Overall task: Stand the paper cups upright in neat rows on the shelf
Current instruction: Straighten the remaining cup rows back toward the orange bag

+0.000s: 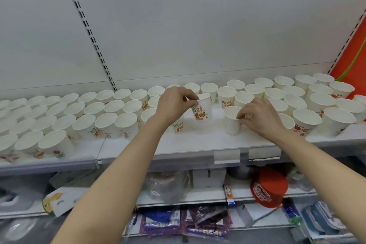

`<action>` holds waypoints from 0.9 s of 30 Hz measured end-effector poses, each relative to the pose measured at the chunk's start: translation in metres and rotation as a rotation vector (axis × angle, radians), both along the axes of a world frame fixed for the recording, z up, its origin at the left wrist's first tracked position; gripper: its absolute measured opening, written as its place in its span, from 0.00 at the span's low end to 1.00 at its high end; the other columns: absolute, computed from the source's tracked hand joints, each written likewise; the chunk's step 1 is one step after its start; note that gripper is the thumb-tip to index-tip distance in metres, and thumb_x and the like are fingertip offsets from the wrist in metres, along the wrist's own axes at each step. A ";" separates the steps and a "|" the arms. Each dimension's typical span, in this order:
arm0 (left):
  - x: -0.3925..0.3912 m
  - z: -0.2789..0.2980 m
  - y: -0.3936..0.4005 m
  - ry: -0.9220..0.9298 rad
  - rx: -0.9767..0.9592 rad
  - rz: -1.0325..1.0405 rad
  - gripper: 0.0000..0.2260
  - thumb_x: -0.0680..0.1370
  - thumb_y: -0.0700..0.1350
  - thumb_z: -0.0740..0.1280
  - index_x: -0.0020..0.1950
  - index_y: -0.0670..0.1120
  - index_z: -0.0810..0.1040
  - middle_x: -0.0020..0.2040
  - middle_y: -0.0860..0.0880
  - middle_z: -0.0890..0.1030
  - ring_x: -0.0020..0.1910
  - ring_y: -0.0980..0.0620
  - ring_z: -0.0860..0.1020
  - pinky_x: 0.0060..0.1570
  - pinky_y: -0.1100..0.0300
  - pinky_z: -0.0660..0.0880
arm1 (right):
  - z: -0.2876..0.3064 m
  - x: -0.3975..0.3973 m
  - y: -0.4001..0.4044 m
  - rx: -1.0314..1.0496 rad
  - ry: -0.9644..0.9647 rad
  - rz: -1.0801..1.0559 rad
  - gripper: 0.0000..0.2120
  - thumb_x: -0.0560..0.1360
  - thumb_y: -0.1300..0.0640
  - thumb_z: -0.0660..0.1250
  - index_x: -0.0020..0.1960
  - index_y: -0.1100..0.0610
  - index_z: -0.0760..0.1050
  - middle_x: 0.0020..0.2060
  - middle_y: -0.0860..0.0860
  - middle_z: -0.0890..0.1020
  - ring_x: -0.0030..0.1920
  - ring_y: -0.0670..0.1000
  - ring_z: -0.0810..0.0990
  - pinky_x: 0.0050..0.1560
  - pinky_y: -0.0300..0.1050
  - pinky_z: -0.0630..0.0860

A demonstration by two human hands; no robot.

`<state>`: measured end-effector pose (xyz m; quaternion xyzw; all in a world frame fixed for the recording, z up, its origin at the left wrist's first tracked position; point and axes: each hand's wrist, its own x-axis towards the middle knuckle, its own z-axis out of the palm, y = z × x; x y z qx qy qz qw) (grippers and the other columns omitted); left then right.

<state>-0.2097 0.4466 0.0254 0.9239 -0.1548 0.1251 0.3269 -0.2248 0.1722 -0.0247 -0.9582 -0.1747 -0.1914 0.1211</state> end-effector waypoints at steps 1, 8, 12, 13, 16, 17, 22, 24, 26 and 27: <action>-0.007 0.000 0.005 -0.003 -0.017 -0.001 0.03 0.72 0.47 0.74 0.43 0.55 0.84 0.41 0.58 0.83 0.41 0.58 0.78 0.46 0.52 0.77 | 0.002 -0.004 0.005 0.023 0.001 -0.005 0.06 0.65 0.58 0.77 0.38 0.49 0.82 0.35 0.45 0.82 0.42 0.52 0.73 0.44 0.49 0.66; -0.054 -0.008 0.061 -0.060 -0.159 0.014 0.03 0.71 0.46 0.76 0.43 0.53 0.85 0.39 0.61 0.82 0.39 0.60 0.78 0.44 0.56 0.77 | 0.017 -0.040 0.078 0.301 0.061 0.072 0.04 0.68 0.57 0.76 0.39 0.50 0.82 0.35 0.42 0.81 0.39 0.44 0.76 0.46 0.45 0.71; -0.075 -0.009 0.127 -0.032 -0.191 0.074 0.03 0.71 0.46 0.76 0.43 0.52 0.85 0.41 0.60 0.84 0.39 0.60 0.78 0.45 0.58 0.76 | 0.025 -0.059 0.141 0.389 0.133 0.103 0.04 0.68 0.55 0.75 0.37 0.52 0.81 0.34 0.44 0.81 0.38 0.43 0.78 0.39 0.40 0.72; -0.080 -0.009 0.147 -0.018 -0.195 0.094 0.03 0.71 0.46 0.76 0.43 0.53 0.85 0.41 0.60 0.84 0.38 0.60 0.78 0.45 0.60 0.76 | 0.025 -0.062 0.157 0.401 0.143 0.109 0.04 0.68 0.55 0.75 0.36 0.51 0.81 0.34 0.43 0.80 0.38 0.44 0.78 0.39 0.41 0.73; -0.091 -0.011 0.202 0.025 -0.211 0.163 0.03 0.71 0.45 0.76 0.43 0.53 0.85 0.42 0.59 0.84 0.38 0.61 0.77 0.43 0.65 0.73 | 0.022 -0.066 0.202 0.416 0.148 0.123 0.05 0.68 0.53 0.75 0.36 0.49 0.79 0.33 0.42 0.79 0.38 0.43 0.76 0.40 0.43 0.73; -0.094 -0.012 0.219 0.039 -0.214 0.182 0.03 0.71 0.45 0.76 0.43 0.52 0.85 0.42 0.58 0.84 0.37 0.61 0.77 0.43 0.67 0.73 | 0.021 -0.067 0.217 0.404 0.140 0.126 0.06 0.68 0.53 0.75 0.35 0.49 0.79 0.33 0.42 0.79 0.37 0.43 0.76 0.40 0.43 0.73; -0.104 -0.022 0.274 0.075 -0.123 0.214 0.04 0.70 0.45 0.77 0.40 0.54 0.84 0.40 0.59 0.83 0.37 0.61 0.76 0.38 0.75 0.68 | 0.009 -0.071 0.280 0.285 0.050 0.147 0.07 0.68 0.51 0.74 0.35 0.51 0.78 0.32 0.45 0.79 0.38 0.48 0.75 0.42 0.46 0.71; -0.106 -0.026 0.287 0.068 -0.125 0.217 0.04 0.70 0.44 0.76 0.40 0.54 0.84 0.39 0.59 0.83 0.38 0.61 0.77 0.37 0.75 0.68 | 0.006 -0.072 0.296 0.237 -0.010 0.138 0.08 0.68 0.51 0.75 0.35 0.52 0.79 0.31 0.46 0.79 0.37 0.51 0.75 0.42 0.46 0.70; -0.106 -0.029 0.297 0.054 -0.138 0.216 0.04 0.71 0.44 0.76 0.40 0.53 0.85 0.40 0.57 0.84 0.39 0.59 0.78 0.36 0.72 0.68 | 0.005 -0.070 0.309 0.211 -0.049 0.123 0.09 0.67 0.51 0.75 0.34 0.53 0.78 0.31 0.47 0.79 0.37 0.52 0.75 0.42 0.46 0.69; -0.106 -0.030 0.302 0.046 -0.133 0.214 0.04 0.71 0.44 0.76 0.40 0.53 0.85 0.41 0.57 0.84 0.39 0.59 0.79 0.37 0.71 0.69 | 0.004 -0.070 0.315 0.198 -0.061 0.120 0.09 0.67 0.51 0.75 0.35 0.53 0.78 0.31 0.47 0.78 0.37 0.52 0.75 0.42 0.46 0.68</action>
